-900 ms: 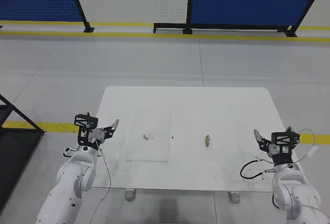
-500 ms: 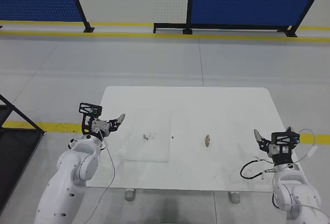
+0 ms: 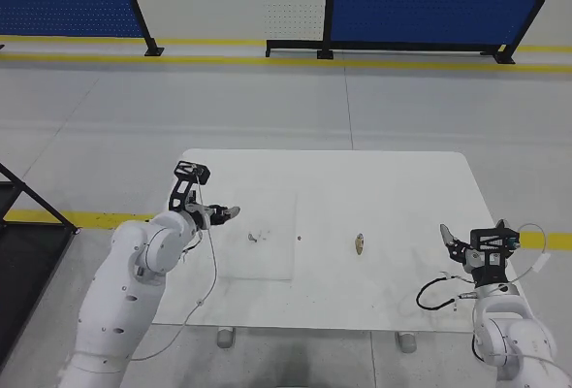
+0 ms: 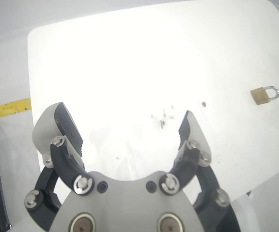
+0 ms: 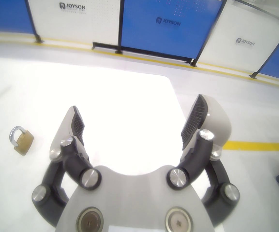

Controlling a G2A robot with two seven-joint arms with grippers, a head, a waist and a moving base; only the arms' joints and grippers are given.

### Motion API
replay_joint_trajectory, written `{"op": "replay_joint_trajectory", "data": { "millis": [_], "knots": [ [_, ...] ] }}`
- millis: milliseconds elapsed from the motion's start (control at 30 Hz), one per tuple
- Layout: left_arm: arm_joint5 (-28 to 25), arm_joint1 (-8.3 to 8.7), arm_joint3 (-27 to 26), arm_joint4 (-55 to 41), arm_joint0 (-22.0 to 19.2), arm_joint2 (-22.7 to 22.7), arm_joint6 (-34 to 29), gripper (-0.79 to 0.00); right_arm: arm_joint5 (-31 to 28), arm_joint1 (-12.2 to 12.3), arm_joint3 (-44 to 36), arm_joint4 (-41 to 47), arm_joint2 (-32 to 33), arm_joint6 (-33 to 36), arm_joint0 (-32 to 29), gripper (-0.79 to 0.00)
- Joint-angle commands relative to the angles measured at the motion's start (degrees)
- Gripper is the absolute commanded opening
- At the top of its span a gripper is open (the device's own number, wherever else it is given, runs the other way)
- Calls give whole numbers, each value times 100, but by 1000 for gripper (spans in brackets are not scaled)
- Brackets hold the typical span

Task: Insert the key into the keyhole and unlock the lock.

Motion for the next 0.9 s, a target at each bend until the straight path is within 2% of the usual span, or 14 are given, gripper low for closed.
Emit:
{"op": "replay_joint_trajectory", "data": {
  "millis": [0, 367, 867],
  "knots": [
    [87, -15, 171, -108, -195, 134, -301, 0, 0, 0, 0, 0, 0, 0, 0, 0],
    [377, -95, 1025, -604, -966, 793, -1413, 0, 0, 0, 0, 0, 0, 0, 0, 0],
    [215, -176, 1949, -1026, -1495, 1397, -1622, 0, 0, 0, 0, 0, 0, 0, 0, 0]
  ]
}}
